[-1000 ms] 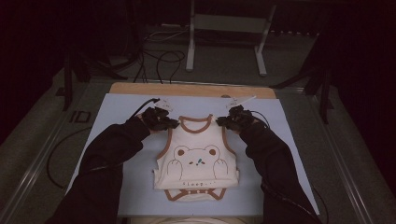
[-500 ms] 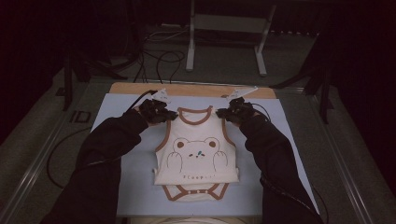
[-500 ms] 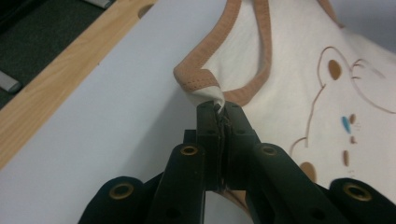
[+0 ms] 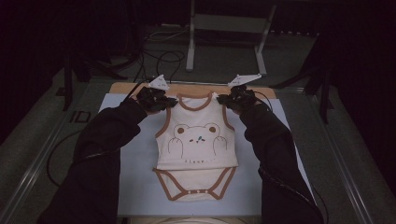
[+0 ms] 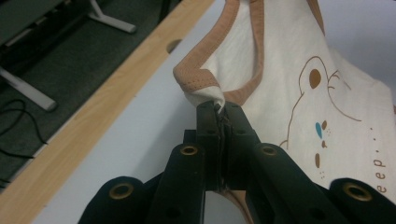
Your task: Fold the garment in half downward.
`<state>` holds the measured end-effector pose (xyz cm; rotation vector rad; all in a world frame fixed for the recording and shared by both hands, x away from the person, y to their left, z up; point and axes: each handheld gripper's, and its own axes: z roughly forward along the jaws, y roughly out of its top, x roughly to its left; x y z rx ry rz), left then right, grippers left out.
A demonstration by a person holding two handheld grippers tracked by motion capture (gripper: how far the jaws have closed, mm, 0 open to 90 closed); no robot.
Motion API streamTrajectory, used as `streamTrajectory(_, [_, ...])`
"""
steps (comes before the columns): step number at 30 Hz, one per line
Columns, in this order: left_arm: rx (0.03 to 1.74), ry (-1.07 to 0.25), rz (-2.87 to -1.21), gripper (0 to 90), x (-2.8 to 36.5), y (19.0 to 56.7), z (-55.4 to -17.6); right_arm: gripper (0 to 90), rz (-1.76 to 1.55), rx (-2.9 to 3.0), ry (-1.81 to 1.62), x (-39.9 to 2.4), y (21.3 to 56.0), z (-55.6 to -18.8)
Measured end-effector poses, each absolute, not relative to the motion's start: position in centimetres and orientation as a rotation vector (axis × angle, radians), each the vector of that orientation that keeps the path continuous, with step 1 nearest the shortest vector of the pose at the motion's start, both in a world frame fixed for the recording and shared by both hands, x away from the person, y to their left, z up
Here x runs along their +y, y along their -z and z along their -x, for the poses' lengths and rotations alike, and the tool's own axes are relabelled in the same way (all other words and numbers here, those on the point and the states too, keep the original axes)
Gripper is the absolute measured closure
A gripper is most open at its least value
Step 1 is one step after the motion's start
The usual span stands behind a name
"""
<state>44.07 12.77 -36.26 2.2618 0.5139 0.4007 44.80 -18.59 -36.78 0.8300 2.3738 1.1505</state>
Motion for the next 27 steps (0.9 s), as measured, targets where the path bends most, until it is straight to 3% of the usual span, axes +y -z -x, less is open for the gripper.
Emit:
streamTrajectory(15, [0.493, -0.443, -2.231, 88.0, 13.0, 34.5, -43.3, 83.0, -0.814, 2.301, -1.203, -18.7, 34.3, -44.5])
streamTrajectory(27, [0.471, -0.394, -2.245, 88.0, 13.4, 36.3, -41.6, 83.0, -0.787, 2.358, -1.233, -19.1, 36.3, -42.5])
